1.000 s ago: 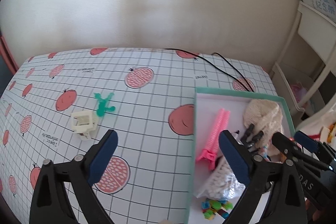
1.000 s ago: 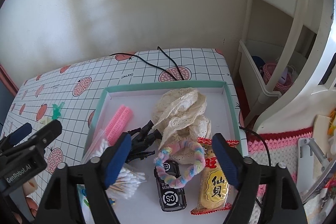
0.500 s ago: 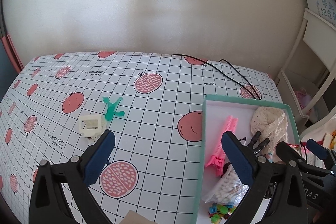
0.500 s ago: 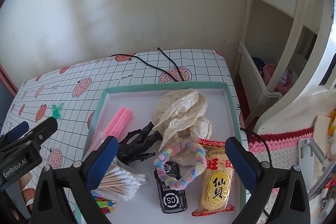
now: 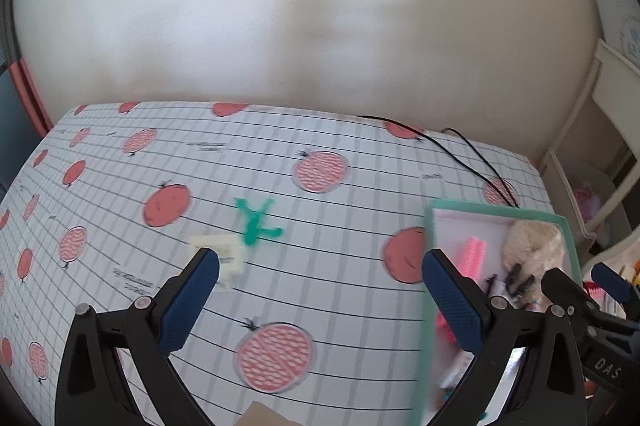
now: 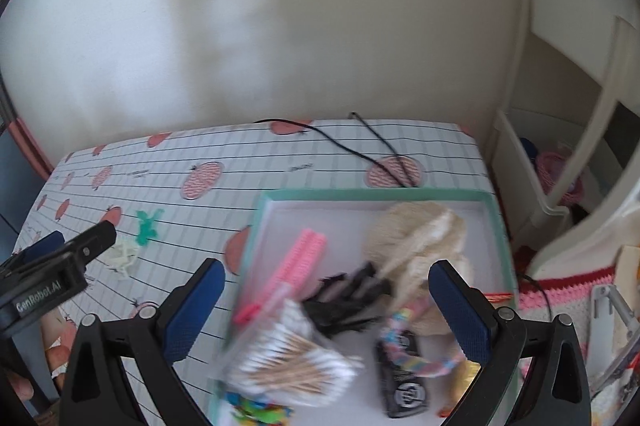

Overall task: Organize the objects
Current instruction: 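Move both tools away from the tray toward the white piece and green toy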

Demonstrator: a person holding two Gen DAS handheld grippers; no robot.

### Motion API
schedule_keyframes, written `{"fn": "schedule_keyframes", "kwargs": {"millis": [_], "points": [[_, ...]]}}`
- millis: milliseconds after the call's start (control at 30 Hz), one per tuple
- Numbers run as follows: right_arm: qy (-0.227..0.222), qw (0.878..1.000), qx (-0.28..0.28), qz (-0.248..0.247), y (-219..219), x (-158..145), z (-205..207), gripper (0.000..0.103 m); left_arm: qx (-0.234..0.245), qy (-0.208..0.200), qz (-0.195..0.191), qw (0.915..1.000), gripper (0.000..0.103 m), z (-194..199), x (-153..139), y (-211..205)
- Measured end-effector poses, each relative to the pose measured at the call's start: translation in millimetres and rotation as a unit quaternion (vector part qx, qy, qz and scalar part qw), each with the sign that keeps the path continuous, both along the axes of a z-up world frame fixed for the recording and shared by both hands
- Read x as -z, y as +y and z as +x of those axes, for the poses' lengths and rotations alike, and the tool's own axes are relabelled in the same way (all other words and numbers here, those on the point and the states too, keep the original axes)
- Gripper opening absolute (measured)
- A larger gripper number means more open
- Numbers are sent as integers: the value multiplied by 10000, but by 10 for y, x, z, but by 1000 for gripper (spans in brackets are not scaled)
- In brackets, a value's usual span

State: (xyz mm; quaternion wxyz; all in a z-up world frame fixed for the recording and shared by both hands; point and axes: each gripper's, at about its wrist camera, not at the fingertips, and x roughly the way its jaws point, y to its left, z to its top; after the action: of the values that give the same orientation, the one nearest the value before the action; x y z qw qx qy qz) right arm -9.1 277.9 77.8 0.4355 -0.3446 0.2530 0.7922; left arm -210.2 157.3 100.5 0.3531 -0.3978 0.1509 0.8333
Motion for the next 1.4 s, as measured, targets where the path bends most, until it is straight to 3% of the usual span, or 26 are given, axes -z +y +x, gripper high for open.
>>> {"fn": "schedule_keyframes", "kwargs": {"millis": [400, 767, 1033, 1400], "points": [[-41, 9987, -510, -4, -263, 12, -791, 103, -598, -68, 23, 9982, 101, -670, -48, -523], [-232, 9957, -881, -143, -436, 227, -1432, 103, -944, -228, -33, 9953, 101, -1168, 80, -874], [-283, 9951, -928, -195, -478, 317, -1587, 103, -1032, -397, -106, 9938, 101, -1349, 217, -987], [-345, 9954, -852, -286, -400, 441, -1587, 103, -805, -501, -20, 9955, 101, -1300, 299, -887]]}}
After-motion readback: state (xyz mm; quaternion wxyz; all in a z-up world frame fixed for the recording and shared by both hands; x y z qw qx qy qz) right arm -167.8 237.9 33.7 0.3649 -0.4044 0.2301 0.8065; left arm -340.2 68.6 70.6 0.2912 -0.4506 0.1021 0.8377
